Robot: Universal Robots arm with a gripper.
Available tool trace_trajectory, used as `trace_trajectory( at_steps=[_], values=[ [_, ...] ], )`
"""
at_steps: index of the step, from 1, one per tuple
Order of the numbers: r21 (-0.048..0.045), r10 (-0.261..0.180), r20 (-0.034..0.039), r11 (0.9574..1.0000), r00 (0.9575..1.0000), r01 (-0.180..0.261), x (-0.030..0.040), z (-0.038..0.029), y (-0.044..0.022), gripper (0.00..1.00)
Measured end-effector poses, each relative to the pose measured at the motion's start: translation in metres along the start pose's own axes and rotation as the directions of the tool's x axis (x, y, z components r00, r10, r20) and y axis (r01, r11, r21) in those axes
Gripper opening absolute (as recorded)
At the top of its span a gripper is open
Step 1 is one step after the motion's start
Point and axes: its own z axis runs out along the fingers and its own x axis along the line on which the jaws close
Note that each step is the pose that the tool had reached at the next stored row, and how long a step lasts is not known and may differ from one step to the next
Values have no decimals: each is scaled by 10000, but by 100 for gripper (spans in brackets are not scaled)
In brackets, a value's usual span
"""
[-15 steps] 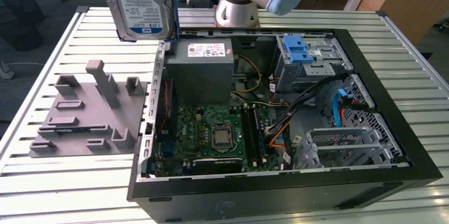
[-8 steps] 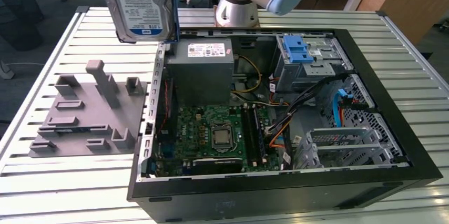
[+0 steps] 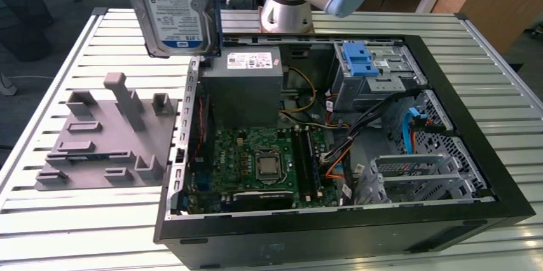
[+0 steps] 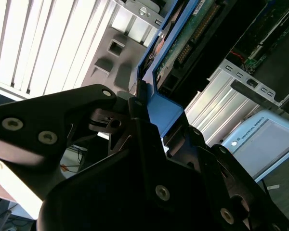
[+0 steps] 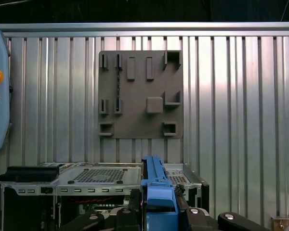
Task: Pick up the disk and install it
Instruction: 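Pick up the disk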
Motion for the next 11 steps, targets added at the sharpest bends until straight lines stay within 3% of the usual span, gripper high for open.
trace_trajectory(
  at_steps=[6, 11],
  values=[
    [1, 1, 1, 10000, 10000, -1, 16, -3, -248, 37],
    [1, 0, 1, 10000, 10000, 0, 20, -5, -405, 37]
  ],
)
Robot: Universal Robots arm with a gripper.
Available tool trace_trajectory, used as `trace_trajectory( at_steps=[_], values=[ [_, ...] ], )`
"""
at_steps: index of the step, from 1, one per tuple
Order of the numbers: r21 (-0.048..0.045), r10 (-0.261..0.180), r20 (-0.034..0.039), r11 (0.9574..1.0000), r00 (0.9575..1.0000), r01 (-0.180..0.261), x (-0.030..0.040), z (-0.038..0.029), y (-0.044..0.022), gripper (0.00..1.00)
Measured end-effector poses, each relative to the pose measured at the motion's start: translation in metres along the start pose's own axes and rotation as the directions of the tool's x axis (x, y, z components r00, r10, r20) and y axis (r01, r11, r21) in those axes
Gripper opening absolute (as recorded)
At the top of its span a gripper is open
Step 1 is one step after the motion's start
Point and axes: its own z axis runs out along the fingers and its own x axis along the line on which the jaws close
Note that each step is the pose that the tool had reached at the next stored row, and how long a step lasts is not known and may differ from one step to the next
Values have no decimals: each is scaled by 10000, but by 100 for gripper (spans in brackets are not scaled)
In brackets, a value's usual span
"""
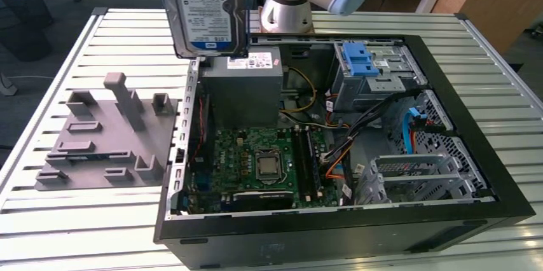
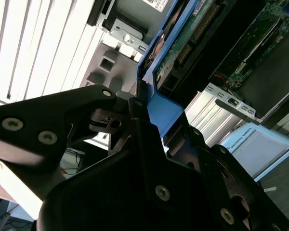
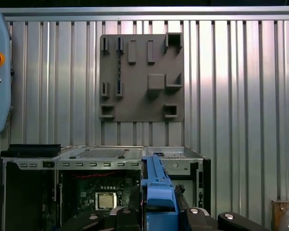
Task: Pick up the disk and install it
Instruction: 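Pick up the disk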
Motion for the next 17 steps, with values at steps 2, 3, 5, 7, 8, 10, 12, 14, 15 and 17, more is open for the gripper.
trace_trajectory(
  at_steps=[2, 3, 5, 7, 8, 10, 12, 14, 15, 17],
  values=[
    [0, 1, 0, 10000, 10000, -1, 1, -1, -60, 37],
    [0, 1, 0, 10000, 10000, -1, 1, -1, -90, 37],
    [0, 0, 0, 10000, 10000, 0, 3, -2, -140, 37],
    [0, 1, -2, 10000, 10000, -1, 7, -2, -165, 37],
    [-1, 1, -2, 10000, 10000, -1, 14, -3, -170, 37],
    [0, 3, -2, 10000, 10000, -3, 37, -1, -176, 37],
    [1, 5, -1, 10000, 10000, -5, 82, 0, -178, 37],
    [0, 4, -2, 10000, 10000, -4, 137, 1, -180, 37],
    [-1, 4, -3, 10000, 10000, -4, 165, 1, -181, 37],
    [0, 6, -2, 10000, 10000, -6, 220, 3, -182, 37]
  ],
)
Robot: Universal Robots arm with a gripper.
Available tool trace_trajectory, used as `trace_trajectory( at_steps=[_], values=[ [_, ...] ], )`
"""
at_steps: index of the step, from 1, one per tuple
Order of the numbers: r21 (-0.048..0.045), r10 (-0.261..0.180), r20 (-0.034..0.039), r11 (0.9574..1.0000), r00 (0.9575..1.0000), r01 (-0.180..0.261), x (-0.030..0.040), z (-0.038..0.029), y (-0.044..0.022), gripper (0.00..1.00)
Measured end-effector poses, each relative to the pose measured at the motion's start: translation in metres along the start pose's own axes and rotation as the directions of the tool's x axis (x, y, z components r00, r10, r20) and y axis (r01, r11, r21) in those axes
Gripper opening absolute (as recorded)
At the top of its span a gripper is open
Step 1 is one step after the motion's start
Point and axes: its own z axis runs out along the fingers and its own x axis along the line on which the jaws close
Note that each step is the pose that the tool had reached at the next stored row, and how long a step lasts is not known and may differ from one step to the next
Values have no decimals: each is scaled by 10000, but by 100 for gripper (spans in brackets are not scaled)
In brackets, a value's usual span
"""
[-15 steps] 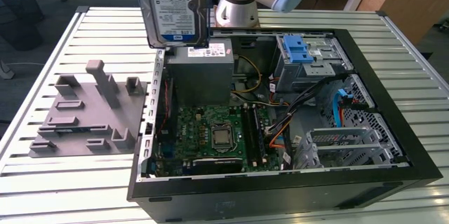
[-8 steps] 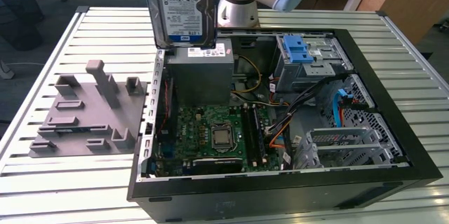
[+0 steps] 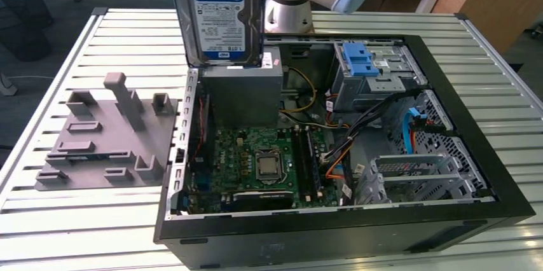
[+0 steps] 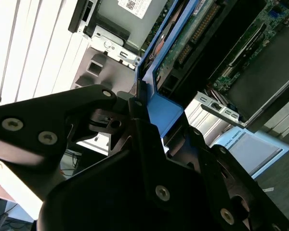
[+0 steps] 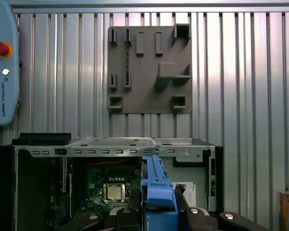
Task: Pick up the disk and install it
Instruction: 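Pick up the disk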
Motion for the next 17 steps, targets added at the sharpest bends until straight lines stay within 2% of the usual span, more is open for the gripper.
trace_trajectory(
  at_steps=[3, 5, 11, 17],
  values=[
    [0, 6, -1, 10000, 10000, -6, 39, 0, -16, 37],
    [0, 8, -3, 10000, 10000, -8, 45, 0, -50, 37],
    [0, 8, -3, 10000, 10000, -8, 49, -2, -221, 37],
    [-1, 8, -4, 10000, 10000, -8, 47, -3, -355, 37]
  ],
)
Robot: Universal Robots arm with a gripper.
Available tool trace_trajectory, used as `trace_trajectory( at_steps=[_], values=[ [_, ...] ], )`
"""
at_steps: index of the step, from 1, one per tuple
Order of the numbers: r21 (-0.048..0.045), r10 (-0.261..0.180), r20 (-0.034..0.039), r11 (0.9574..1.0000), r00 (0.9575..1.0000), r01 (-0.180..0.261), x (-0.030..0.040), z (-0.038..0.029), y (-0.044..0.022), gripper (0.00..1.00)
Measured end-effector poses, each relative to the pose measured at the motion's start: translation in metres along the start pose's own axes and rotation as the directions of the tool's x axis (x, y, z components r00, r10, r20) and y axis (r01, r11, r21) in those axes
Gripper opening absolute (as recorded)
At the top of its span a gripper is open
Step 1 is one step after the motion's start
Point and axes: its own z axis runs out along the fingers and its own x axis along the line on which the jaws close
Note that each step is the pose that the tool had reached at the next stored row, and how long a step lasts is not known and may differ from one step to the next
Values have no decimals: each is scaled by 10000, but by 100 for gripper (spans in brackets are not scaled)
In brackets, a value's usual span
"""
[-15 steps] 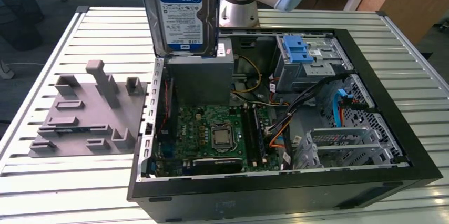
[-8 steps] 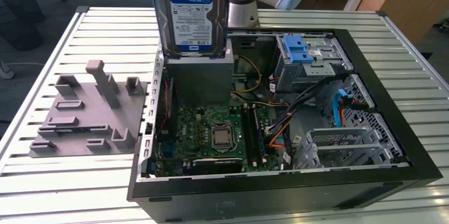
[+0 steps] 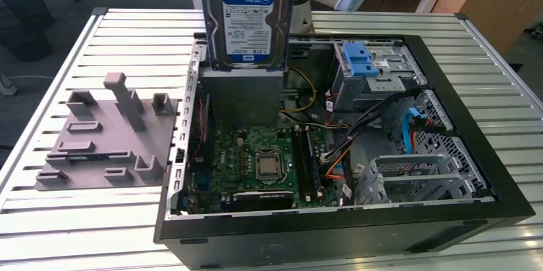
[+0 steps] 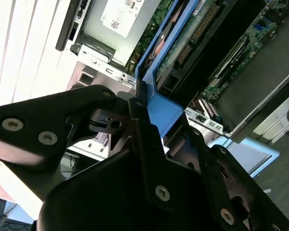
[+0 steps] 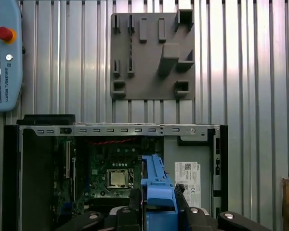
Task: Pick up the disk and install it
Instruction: 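Pick up the disk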
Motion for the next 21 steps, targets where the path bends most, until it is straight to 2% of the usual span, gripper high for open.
trace_trajectory(
  at_steps=[10, 14, 21],
  values=[
    [-1, 1, -1, 10000, 10000, -1, 0, -4, -277, 37],
    [0, 47, -2, 10000, 10000, -47, 43, -3, -293, 37],
    [-1, 169, 1, 9999, 9999, -169, 175, 9, -301, 37]
  ],
)
